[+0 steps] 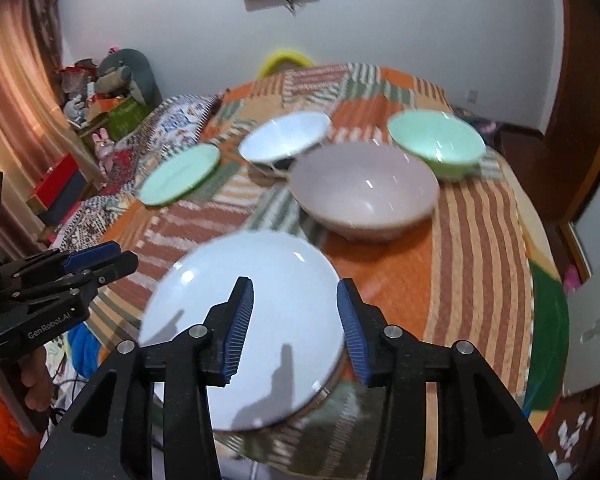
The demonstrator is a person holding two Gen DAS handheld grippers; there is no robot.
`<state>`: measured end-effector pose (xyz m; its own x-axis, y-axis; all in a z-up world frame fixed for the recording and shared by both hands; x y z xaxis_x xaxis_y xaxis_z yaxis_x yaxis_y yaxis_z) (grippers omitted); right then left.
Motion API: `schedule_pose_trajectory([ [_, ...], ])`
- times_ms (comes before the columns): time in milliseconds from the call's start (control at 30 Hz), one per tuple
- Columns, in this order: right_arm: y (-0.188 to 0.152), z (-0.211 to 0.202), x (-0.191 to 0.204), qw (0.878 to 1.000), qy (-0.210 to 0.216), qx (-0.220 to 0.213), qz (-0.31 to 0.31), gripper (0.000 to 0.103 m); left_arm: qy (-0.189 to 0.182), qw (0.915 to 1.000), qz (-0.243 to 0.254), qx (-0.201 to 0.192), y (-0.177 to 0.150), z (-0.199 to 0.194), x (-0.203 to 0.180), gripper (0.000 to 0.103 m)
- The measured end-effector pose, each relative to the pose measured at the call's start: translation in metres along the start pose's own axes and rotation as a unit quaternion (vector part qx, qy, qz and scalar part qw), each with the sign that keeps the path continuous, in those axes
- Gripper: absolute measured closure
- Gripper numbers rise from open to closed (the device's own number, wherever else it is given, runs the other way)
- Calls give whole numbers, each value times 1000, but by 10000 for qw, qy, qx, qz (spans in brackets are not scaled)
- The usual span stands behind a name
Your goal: Organize plates and bowls
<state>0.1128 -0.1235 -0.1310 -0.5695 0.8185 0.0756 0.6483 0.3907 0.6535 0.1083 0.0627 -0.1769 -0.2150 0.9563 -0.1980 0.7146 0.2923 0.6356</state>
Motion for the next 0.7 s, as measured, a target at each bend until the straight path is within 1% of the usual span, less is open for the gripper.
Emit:
schedule_pose_trajectory([
  [33,5,-1,4,10000,24,-61,-53,61,39,9999,-48,-84,4,-5,6,61],
  [67,11,-1,8,9999,51,-119,-100,61,92,9998,-102,-171,8,-10,13,57],
  [100,18,-2,12,9997,78,-181,-149,58,122,9996,-141,-227,11,-13,19,53],
  [133,22,-1,15,9995,106,-232,-186,56,176,9991,-212,-333,16,-19,27,52],
  [200,32,0,23,9989,157,-354,-266,55,253,9983,-308,-434,21,-25,40,43],
  [267,43,3,33,9982,226,-422,-357,55,390,9965,-462,-586,29,-32,58,39],
  [333,51,8,42,9976,254,-462,-457,55,555,9947,-528,-692,34,-35,72,37],
  [367,55,11,46,9972,252,-491,-507,54,696,9934,-548,-732,37,-36,81,35],
  [400,59,14,50,9968,258,-512,-552,50,777,9925,-566,-750,38,-37,86,32],
  [433,64,18,55,9965,286,-526,-584,43,880,9913,-611,-769,42,-36,96,31],
  [467,68,21,58,9961,317,-551,-605,42,925,9905,-650,-779,45,-36,103,29],
  [600,85,38,71,9950,425,-584,-685,42,1089,9869,-842,-836,57,-33,134,20],
  [700,97,51,76,9947,534,-557,-678,42,1174,9849,-936,-866,67,-28,156,19],
])
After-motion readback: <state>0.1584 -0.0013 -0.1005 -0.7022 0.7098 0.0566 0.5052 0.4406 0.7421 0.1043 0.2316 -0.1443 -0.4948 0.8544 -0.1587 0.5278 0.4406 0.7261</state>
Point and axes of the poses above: each gripper's, at about its wrist camera, not at the fingertips, and z roughly the way its jaws point, x to its left, y to its top, the point moved 1 cm from there along z, roughly the way its jaws point, and after that the axes turned 8 degrees about -z, right-handed, at the moved point
